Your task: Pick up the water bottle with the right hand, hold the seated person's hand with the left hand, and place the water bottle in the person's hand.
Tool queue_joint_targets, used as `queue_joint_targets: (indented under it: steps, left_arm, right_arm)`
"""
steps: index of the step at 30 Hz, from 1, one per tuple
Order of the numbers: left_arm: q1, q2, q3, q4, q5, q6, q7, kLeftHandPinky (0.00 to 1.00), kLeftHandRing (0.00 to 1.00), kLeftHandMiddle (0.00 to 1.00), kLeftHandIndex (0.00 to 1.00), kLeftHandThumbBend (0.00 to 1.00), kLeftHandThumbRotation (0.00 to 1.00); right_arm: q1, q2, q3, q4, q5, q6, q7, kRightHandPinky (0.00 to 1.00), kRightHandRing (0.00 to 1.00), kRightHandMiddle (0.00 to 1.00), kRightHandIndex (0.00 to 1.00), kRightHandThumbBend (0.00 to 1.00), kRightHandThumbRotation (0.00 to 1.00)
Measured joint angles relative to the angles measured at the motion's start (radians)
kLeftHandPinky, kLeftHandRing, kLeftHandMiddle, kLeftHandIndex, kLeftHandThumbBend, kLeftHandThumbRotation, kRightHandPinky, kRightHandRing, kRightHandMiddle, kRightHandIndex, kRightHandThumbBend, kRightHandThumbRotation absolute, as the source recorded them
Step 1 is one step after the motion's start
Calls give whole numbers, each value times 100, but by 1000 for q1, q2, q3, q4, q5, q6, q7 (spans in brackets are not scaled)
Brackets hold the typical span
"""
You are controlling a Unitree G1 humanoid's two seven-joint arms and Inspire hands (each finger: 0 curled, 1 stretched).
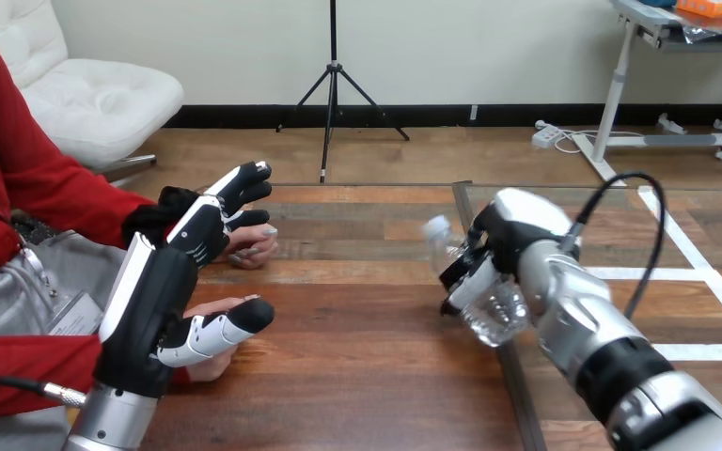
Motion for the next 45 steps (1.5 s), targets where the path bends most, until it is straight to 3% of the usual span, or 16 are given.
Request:
queue_joint_targets:
  steps: [10, 21, 32, 45]
  left_arm:
    - [0, 0, 0, 0, -18, 0, -24, 79, 88, 90, 88, 100, 74]
    - [0, 0, 0, 5, -29, 0, -43, 79, 88, 89, 88, 100, 74]
    - [0, 0, 2, 6, -49, 0, -65, 79, 87, 89, 87, 100, 74]
    - [0, 1, 5, 6, -67, 1, -96, 78, 87, 89, 87, 100, 74]
  right_arm:
    - [83, -25, -45, -144, 8, 23, -2, 31, 37, 45, 52, 89, 0]
    - [194, -42, -68, -295, 14, 24, -2, 46, 44, 48, 52, 87, 0]
    - [297, -44, -122, -435, 58, 16, -6, 37, 43, 50, 52, 86, 0]
    - [424, -45, -200, -577, 128, -104, -76, 36, 42, 50, 52, 84, 0]
